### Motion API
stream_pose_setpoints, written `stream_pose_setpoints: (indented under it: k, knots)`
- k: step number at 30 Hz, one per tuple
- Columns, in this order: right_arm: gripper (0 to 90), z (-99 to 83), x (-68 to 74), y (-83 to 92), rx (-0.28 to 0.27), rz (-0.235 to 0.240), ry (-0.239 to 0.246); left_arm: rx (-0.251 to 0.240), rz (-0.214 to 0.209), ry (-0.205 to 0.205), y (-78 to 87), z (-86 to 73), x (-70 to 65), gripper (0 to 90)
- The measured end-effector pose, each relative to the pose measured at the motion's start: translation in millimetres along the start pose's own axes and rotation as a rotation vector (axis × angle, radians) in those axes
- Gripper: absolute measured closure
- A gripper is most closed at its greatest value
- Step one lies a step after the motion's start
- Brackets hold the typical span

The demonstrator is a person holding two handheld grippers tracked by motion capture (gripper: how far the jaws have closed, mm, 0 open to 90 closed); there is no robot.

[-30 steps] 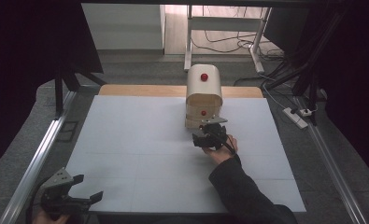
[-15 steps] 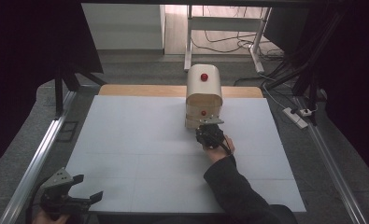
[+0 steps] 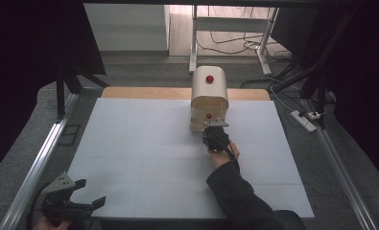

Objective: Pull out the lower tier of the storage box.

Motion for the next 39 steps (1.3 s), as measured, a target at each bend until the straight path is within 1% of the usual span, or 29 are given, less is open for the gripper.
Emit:
stream_pose_setpoints:
  k: [4, 8, 10, 11, 12, 20, 24, 28, 32, 34, 35, 36, 38, 39]
  knots:
    - [73.8, 0.3, -1.7, 1.5, 0.006, 0.009, -0.001, 0.0, 0.0, 0.001, 0.0, 0.0, 0.1, 1.4]
    - [73.8, -1.1, -1.5, 5.8, 0.018, 0.027, 0.006, 0.0, 0.0, -0.001, 0.0, 0.0, -0.1, 1.4]
    - [73.8, -2.0, -1.1, 7.9, 0.022, 0.041, 0.0, 0.0, 0.0, -0.001, 0.0, 0.0, -0.1, 1.4]
    - [73.8, -2.0, -1.1, 7.9, 0.022, 0.041, 0.0, 0.0, 0.0, -0.001, 0.1, 0.0, -0.2, 1.4]
    - [73.8, -3.3, -0.2, 10.4, 0.029, 0.049, 0.009, -0.001, -0.001, -0.002, 0.1, 0.0, -0.2, 1.4]
    - [73.8, -7.9, 2.3, 19.5, 0.039, 0.076, 0.033, -0.001, 0.0, -0.004, 0.0, 0.2, -0.3, 1.4]
    - [73.8, -9.4, 3.0, 22.1, 0.039, 0.087, 0.033, -0.001, 0.0, -0.004, 0.0, 0.2, -0.4, 1.4]
    - [73.8, -13.4, 4.0, 28.6, 0.036, 0.117, 0.019, -0.003, -0.001, -0.005, 0.2, 0.1, -0.3, 1.4]
    - [73.2, -15.7, 4.4, 30.5, 0.037, 0.121, 0.027, -0.003, -0.001, -0.007, 0.0, 0.4, -0.5, 1.4]
    - [71.2, -15.4, 3.8, 30.9, 0.037, 0.128, 0.022, -0.003, 0.0, -0.008, 0.0, 0.4, -0.7, 1.4]
    - [68.5, -15.1, 3.4, 31.6, 0.041, 0.141, 0.019, -0.004, -0.001, -0.008, 0.0, 0.4, -0.6, 1.4]
    - [68.5, -15.1, 3.4, 31.6, 0.041, 0.141, 0.019, -0.004, -0.002, -0.008, 0.1, 0.3, -0.5, 1.4]
    - [65.3, -13.7, 2.6, 35.6, 0.023, 0.163, 0.005, -0.004, -0.003, -0.006, 0.1, 0.4, -0.1, 1.4]
    - [62.1, -11.2, 1.1, 40.2, 0.018, 0.19, 0.007, -0.004, -0.003, -0.006, 0.0, 0.5, -0.1, 1.4]
Point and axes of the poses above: each handheld gripper's, and its own axes: y roughly backward along the jaws, z roughly out of its top, x roughly to its left, the point moved 1 cm from there along -y, roughly forward along the jaws, and after that the axes turned 15 degrees about y, right-handed, at the moved point
